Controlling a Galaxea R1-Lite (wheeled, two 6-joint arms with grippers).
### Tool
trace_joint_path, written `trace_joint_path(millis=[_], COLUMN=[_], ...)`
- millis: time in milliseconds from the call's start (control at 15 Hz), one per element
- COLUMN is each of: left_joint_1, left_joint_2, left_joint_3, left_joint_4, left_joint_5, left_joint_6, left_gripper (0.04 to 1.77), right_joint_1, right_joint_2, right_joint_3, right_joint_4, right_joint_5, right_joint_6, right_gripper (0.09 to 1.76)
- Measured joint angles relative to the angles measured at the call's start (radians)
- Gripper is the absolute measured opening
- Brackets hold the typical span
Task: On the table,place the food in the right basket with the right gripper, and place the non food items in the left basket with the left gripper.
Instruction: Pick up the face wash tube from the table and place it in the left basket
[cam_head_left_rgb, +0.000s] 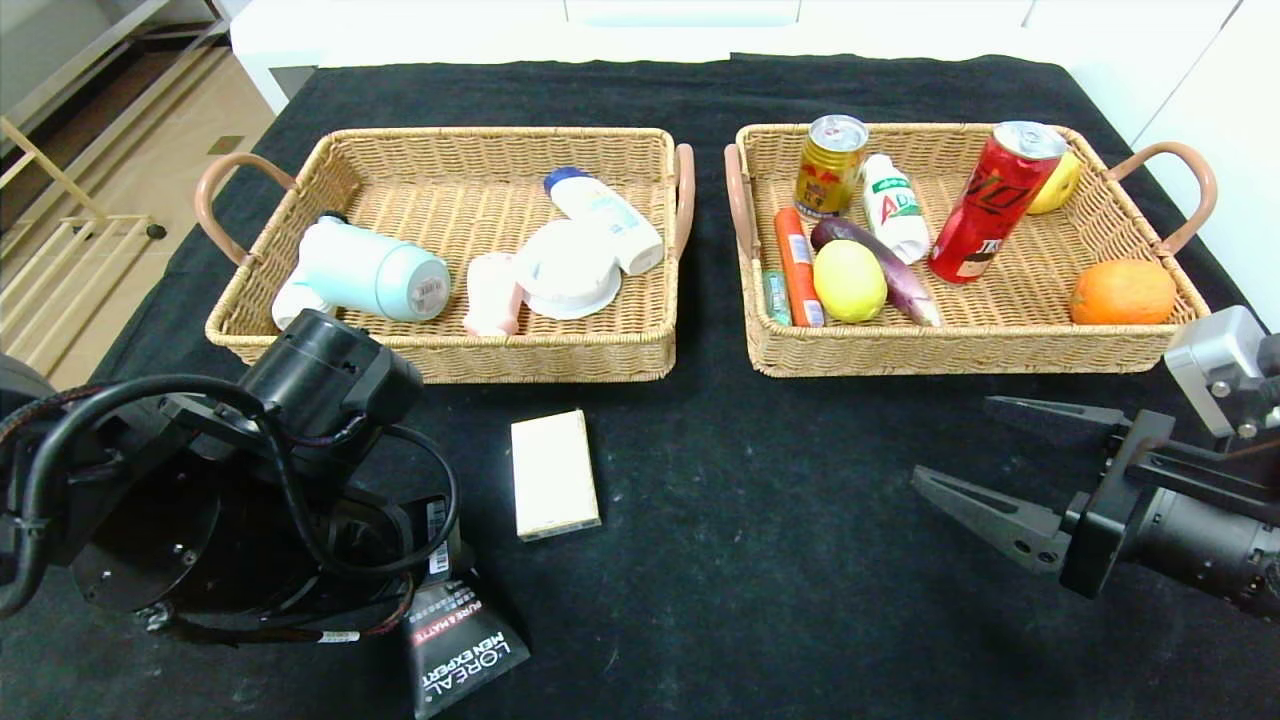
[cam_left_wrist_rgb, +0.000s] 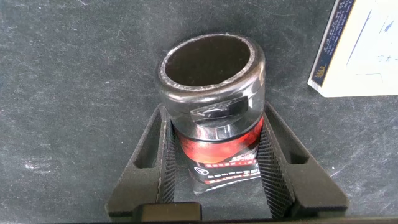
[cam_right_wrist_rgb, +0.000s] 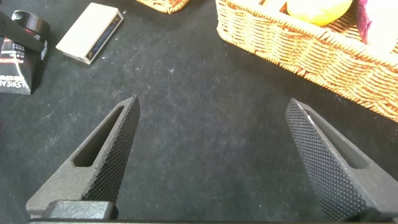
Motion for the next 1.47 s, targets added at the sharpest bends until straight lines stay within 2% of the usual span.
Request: trace_joint_path(millis=[533, 800, 1000, 1200, 1467], left_joint_1=[-0.001, 0.000, 0.006, 0.028, 0.071], left_joint_2=[-0.003, -0.041, -0.064, -0.068, -0.034], left_joint_3=[-0.023, -0.065, -0.159, -0.298, -0.456], left_joint_4=[0.003, 0.020, 0.078, 0.129, 0.144], left_joint_5=[-0.001, 0.008, 0.016, 0.017, 0.016], left_joint_6=[0.011, 0.042, 0.069, 0.114, 0.169], left_gripper=[0.80, 0.78, 0.77, 0.76, 0.75], right_joint_1=[0.000, 0.000, 0.001, 0.001, 0.000], right_joint_2=[0.001, 0.001, 0.001, 0.001, 0.001], right_joint_3=[0.001, 0.001, 0.001, 0.001, 0.001], right_joint_4=[0.000, 0.000, 0.000, 0.000, 0.000], right_joint_5=[0.000, 0.000, 0.000, 0.000, 0.000], right_joint_6=[-0.001, -0.001, 0.000, 0.000, -0.001], right_gripper=[1.71, 1.71, 1.71, 1.71, 1.71])
